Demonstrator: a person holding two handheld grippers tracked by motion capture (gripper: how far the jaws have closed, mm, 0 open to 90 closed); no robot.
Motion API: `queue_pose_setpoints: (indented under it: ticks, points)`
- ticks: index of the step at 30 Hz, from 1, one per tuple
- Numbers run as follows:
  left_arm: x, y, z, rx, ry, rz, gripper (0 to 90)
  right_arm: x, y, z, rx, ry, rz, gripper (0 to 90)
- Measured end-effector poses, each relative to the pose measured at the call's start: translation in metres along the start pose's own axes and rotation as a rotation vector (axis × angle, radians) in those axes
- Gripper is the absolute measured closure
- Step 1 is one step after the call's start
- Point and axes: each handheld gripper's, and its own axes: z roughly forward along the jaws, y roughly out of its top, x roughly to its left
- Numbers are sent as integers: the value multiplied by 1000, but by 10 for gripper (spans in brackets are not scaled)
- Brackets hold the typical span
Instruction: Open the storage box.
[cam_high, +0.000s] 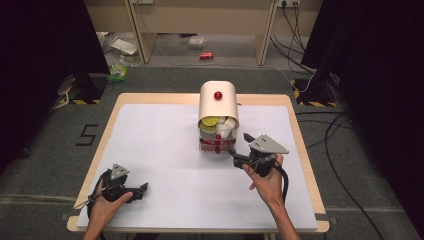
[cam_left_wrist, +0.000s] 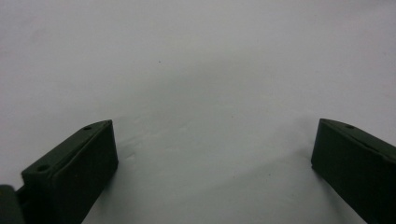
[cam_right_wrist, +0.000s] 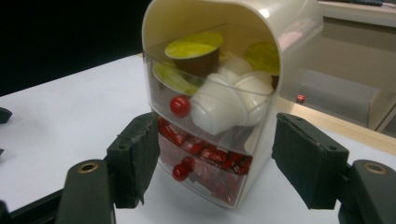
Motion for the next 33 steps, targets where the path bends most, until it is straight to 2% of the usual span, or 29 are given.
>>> queue_pose_setpoints:
  ticks: [14,19,33]
  points:
    - [0,0,0,0,0,0,0,8,22,11,-36,22,-38,369]
    - [0,0,0,0,0,0,0,11,29,16,-43,35,-71,380]
    - [0,0,0,0,0,0,0,8,31,34,-32,26,-71,396]
